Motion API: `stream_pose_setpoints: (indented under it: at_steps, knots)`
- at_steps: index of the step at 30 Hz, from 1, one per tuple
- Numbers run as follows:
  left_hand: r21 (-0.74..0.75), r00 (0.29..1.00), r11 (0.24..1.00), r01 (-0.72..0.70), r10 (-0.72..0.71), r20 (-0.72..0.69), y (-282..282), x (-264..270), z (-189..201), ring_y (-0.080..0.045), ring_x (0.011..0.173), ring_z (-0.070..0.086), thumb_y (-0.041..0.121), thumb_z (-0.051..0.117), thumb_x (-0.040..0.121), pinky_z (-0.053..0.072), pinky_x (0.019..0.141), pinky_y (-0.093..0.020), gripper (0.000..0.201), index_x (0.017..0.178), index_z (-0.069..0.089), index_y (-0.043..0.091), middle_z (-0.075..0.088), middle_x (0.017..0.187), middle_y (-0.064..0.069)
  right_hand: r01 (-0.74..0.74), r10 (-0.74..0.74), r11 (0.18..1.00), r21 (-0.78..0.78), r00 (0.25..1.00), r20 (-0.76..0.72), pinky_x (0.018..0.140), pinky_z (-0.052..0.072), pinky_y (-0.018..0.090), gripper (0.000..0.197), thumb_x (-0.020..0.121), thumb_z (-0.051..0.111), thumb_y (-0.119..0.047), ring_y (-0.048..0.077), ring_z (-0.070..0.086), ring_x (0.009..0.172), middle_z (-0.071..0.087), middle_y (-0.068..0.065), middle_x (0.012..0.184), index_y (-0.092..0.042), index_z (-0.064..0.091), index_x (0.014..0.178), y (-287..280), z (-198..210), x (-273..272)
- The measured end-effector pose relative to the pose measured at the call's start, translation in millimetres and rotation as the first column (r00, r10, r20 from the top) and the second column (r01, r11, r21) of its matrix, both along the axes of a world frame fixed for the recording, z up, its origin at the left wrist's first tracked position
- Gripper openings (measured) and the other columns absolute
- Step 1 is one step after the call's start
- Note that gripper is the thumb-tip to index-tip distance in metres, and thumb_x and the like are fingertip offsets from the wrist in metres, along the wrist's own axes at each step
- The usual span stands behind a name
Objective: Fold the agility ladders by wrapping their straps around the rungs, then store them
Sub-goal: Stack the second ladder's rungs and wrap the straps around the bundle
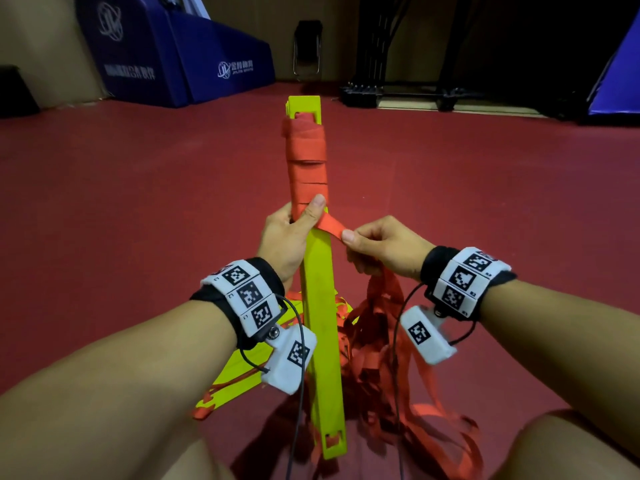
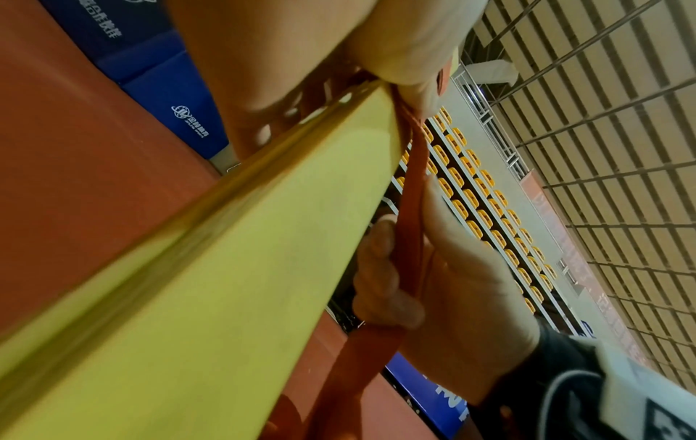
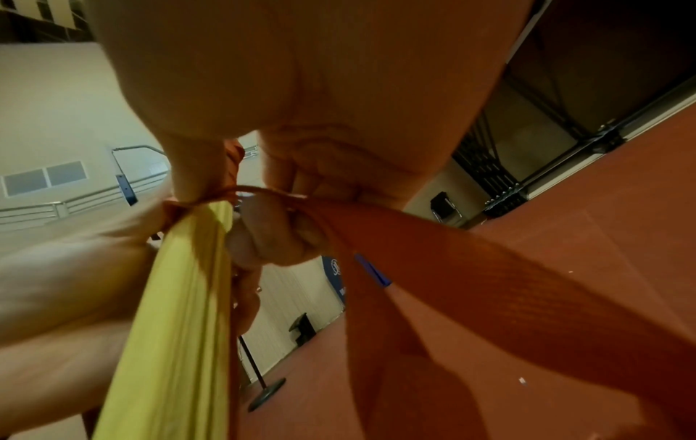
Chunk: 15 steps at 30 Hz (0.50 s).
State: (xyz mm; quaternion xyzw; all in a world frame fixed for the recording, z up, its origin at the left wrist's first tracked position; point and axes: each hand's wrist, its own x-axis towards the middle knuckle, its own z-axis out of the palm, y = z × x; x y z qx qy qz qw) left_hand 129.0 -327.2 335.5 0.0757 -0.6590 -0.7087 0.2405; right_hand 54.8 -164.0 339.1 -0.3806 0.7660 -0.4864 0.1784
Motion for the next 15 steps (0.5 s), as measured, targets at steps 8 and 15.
stream_pose_setpoints:
  at_steps: [8, 15]
  knots:
    - [0.110, 1.000, 0.994, 0.004, -0.005, 0.013, 2.8, 1.9, 3.4, -0.025, 0.067, 0.053, 0.037, 0.058, 0.101, 0.044, 0.065, -0.036, 0.033, 0.083, 0.062, 0.009, 0.057, 0.073, -0.013, 0.030, -0.034, 0.996, -0.080, 0.998, -0.053, 0.046, 0.032, 0.022, 0.039, 0.098, 0.054, -0.033, 0.009, 0.039, 0.041, 0.050, -0.002, 0.049, -0.014, 0.054, 0.064, -3.4, 0.3, -0.3]
    - [0.261, 0.996, 0.963, 0.068, -0.081, 0.037, 13.0, 1.6, 2.1, -0.029, 0.072, 0.058, 0.033, 0.048, 0.105, 0.052, 0.069, -0.035, 0.030, 0.097, 0.062, 0.007, 0.059, 0.082, -0.019, 0.011, -0.038, 0.987, -0.160, 0.986, -0.164, 0.046, 0.026, 0.015, 0.025, 0.099, 0.058, -0.017, 0.002, 0.030, 0.043, 0.039, -0.011, 0.046, -0.004, 0.067, 0.080, -3.1, 5.6, 2.6]
